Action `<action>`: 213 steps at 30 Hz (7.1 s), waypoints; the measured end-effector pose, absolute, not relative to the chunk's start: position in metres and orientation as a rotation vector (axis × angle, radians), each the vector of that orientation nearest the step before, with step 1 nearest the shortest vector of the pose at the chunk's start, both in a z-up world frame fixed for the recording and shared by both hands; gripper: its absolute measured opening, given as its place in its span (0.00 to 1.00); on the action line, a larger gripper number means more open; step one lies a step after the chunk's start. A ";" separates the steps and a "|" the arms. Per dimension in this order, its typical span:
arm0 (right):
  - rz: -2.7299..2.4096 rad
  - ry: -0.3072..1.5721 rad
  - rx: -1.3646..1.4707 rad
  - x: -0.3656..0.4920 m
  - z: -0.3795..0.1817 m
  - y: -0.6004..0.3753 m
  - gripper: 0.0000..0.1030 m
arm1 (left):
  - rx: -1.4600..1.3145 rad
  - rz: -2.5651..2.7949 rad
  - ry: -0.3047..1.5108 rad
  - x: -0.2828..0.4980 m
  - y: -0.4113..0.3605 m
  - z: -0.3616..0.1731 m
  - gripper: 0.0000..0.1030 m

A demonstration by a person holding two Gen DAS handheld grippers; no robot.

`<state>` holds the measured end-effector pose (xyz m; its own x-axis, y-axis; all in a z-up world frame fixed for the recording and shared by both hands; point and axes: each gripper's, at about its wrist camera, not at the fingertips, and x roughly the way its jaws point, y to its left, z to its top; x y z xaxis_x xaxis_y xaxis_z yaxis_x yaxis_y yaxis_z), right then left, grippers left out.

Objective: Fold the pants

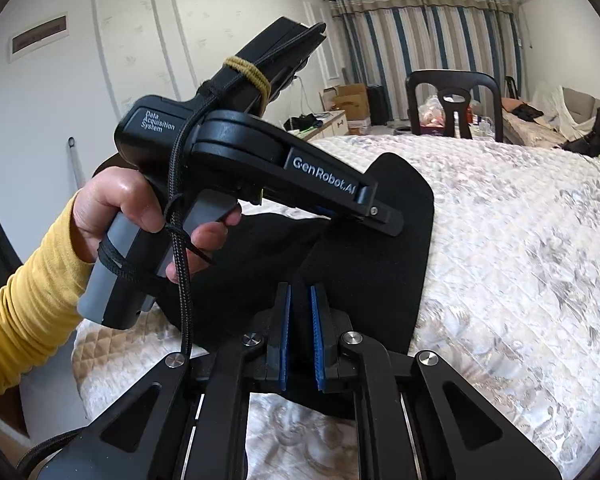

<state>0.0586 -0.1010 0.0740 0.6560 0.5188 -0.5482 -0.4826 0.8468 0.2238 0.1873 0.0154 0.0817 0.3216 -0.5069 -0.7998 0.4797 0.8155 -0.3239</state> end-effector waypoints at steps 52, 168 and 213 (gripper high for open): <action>1.034 0.737 -0.096 0.126 0.046 0.072 0.08 | -0.541 -0.417 0.857 0.147 0.280 0.034 0.18; 0.914 0.668 -0.368 0.130 0.027 0.106 0.37 | -0.700 -0.583 1.061 0.155 0.261 0.017 0.82; 0.926 1.144 0.391 0.256 -0.011 -0.032 0.50 | -0.505 -0.509 1.074 0.164 0.248 0.021 0.57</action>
<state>0.2558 -0.0319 -0.0112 0.1105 0.7908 -0.6020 -0.4238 0.5854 0.6912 0.1642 0.2477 0.0208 0.3866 -0.6140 -0.6881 0.1433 0.7771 -0.6128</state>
